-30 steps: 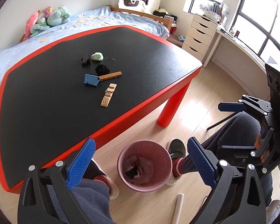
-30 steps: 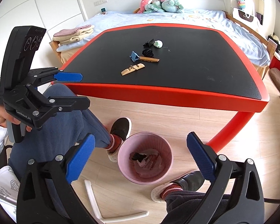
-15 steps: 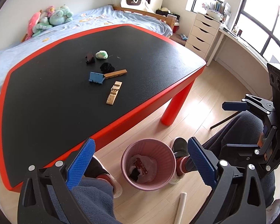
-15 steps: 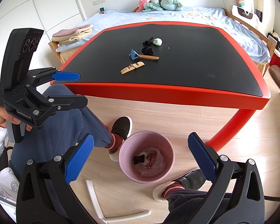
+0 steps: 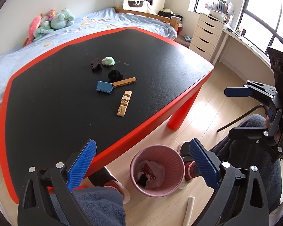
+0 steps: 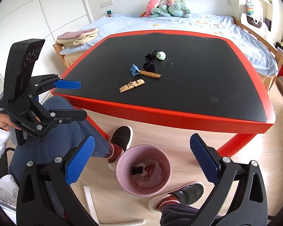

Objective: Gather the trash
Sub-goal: 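Move both grippers back over the table toward the remaining items, then grasp the wooden clothespin with the left gripper while the right gripper grasps the wooden stick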

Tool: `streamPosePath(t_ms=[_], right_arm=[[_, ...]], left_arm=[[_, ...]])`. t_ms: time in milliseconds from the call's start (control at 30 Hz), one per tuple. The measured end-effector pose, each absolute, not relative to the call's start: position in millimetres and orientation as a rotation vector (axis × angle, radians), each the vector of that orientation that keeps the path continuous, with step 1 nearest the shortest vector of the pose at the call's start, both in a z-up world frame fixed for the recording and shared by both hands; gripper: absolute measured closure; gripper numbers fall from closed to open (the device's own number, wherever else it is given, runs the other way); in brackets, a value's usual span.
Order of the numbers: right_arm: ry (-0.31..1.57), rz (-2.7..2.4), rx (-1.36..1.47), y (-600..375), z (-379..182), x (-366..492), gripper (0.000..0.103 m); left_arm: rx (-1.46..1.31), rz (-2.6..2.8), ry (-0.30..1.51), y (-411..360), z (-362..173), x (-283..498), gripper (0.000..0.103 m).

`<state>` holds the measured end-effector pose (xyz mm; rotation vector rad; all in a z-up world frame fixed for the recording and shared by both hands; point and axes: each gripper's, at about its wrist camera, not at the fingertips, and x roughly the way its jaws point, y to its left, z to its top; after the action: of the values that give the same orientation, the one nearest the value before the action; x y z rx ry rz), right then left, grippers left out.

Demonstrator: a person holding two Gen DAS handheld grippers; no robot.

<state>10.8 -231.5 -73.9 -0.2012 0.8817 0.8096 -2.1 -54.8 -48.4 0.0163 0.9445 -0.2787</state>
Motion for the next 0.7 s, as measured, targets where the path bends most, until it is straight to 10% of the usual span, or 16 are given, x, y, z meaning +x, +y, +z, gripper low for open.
streamPosePath(t_ms=[700], right_arm=[[0.833, 1.026, -0.438, -150.4, -80.2, 128.4, 0.004]], left_arm=[[0.027, -0.306, 0.979, -50.5, -67.3, 61.8, 0.008]])
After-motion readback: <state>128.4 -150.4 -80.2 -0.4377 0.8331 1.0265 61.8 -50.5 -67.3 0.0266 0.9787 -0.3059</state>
